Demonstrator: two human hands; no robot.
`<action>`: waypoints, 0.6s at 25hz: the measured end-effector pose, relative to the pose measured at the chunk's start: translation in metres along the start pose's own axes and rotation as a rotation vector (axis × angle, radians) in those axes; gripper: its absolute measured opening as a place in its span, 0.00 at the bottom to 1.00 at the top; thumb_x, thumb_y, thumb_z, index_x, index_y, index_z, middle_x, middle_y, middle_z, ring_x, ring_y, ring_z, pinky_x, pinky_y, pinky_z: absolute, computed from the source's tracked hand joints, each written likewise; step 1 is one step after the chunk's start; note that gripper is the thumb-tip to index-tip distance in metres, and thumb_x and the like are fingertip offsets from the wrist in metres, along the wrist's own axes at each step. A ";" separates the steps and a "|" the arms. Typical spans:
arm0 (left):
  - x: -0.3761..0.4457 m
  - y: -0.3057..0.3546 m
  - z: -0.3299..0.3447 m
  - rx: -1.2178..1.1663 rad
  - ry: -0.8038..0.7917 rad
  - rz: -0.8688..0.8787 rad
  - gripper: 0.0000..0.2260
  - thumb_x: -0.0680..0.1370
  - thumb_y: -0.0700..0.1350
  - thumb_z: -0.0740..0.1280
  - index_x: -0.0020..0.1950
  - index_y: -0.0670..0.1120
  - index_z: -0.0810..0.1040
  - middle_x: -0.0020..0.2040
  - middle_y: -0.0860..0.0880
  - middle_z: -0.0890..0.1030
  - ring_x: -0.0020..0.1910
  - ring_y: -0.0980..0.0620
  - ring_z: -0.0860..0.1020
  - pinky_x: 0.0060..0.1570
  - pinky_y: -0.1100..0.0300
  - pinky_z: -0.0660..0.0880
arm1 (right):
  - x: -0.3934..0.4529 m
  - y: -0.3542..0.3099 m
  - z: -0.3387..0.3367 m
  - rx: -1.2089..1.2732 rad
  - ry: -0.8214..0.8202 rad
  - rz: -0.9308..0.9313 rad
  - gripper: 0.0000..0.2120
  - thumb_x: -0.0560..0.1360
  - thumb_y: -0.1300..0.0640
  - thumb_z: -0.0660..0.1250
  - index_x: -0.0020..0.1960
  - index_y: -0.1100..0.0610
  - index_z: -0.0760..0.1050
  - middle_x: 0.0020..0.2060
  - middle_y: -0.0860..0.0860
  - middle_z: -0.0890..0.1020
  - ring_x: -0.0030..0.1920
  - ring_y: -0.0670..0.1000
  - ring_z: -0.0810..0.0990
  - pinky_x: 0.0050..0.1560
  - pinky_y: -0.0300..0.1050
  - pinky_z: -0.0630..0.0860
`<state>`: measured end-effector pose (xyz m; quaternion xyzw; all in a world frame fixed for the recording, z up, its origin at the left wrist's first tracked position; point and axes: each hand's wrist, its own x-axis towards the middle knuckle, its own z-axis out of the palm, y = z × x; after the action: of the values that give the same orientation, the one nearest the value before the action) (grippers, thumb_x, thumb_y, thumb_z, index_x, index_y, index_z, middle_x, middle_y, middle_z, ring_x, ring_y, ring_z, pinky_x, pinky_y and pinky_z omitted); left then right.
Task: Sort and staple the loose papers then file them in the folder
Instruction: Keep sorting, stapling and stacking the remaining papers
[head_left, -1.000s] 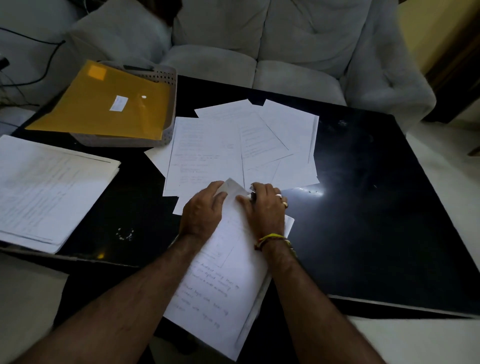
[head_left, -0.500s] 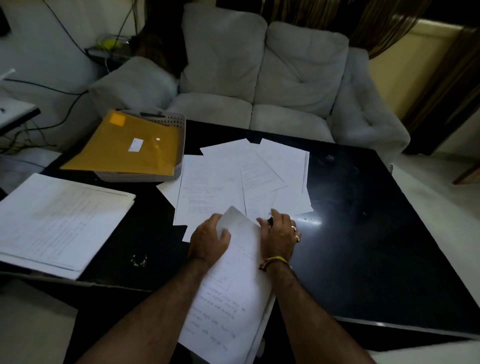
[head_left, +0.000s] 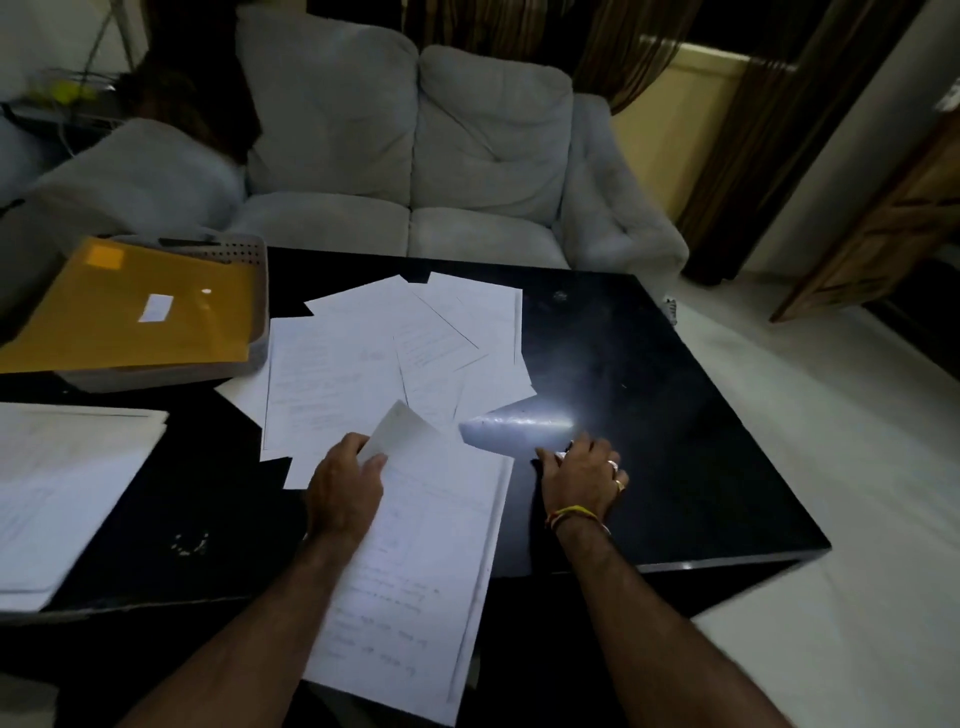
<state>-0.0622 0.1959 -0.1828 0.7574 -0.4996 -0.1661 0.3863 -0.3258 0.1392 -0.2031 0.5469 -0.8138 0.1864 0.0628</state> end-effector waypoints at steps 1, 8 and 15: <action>0.000 0.002 -0.001 -0.041 -0.009 -0.003 0.06 0.75 0.45 0.69 0.50 0.46 0.77 0.48 0.46 0.82 0.47 0.42 0.78 0.43 0.53 0.75 | -0.001 -0.009 -0.003 0.054 0.010 0.005 0.25 0.69 0.41 0.71 0.56 0.59 0.77 0.50 0.60 0.78 0.49 0.62 0.77 0.50 0.55 0.72; 0.013 0.018 -0.042 -0.425 0.106 -0.041 0.05 0.73 0.42 0.72 0.43 0.47 0.77 0.40 0.51 0.82 0.41 0.50 0.80 0.39 0.57 0.76 | -0.028 -0.105 -0.030 0.654 -0.147 -0.003 0.22 0.77 0.46 0.66 0.64 0.60 0.71 0.59 0.56 0.73 0.58 0.58 0.73 0.59 0.51 0.70; 0.045 -0.017 -0.127 -0.700 0.678 -0.366 0.06 0.74 0.43 0.71 0.49 0.46 0.77 0.47 0.45 0.82 0.46 0.44 0.80 0.45 0.51 0.79 | -0.054 -0.127 -0.026 0.899 -0.824 -0.268 0.27 0.63 0.37 0.76 0.48 0.59 0.81 0.39 0.52 0.85 0.40 0.51 0.84 0.44 0.53 0.82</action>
<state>0.0497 0.2129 -0.1079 0.6690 -0.1203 -0.1336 0.7212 -0.1907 0.1536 -0.1659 0.6441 -0.5374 0.2750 -0.4698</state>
